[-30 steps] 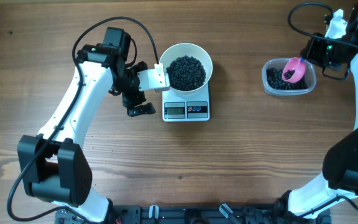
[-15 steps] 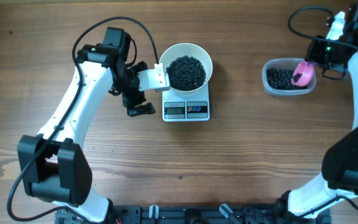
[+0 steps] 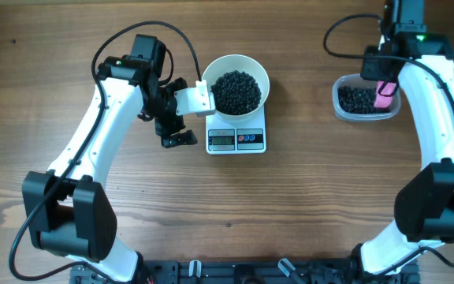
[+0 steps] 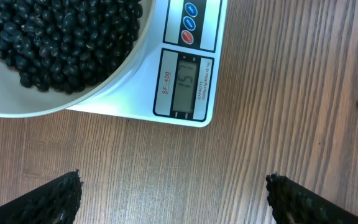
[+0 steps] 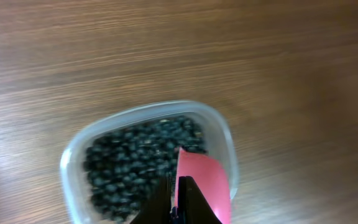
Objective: Scoop item into bowl and weigh 150g on scale
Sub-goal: 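Lower the pink scoop into the beans in the tub with the right gripper, then move the pink scoop with the right gripper into the white bowl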
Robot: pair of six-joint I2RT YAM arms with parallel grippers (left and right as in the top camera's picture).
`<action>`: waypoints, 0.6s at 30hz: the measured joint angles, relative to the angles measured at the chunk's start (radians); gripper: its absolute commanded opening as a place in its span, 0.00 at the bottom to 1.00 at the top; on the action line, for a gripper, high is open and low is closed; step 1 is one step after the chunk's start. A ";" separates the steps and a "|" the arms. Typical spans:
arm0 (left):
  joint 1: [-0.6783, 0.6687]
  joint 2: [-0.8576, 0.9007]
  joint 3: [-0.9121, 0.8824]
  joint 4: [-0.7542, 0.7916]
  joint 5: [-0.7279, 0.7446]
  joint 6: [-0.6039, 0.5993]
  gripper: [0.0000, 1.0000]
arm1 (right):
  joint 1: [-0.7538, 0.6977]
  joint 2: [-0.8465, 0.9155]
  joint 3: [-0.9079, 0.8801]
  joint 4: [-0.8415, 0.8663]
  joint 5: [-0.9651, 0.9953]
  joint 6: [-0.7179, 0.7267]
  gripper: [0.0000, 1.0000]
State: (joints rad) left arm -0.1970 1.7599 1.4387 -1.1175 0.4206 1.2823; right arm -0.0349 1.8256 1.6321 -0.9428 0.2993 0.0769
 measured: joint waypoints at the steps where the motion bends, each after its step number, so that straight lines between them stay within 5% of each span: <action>1: 0.000 0.000 0.000 0.000 0.000 0.000 1.00 | 0.012 0.000 0.000 0.000 0.043 -0.012 0.04; 18: 0.000 0.000 0.000 0.000 0.000 0.000 1.00 | 0.071 0.000 -0.001 0.086 0.164 -0.142 0.04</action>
State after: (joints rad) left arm -0.1970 1.7599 1.4387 -1.1175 0.4206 1.2823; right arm 0.0357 1.8256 1.6314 -0.8570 0.4633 -0.0654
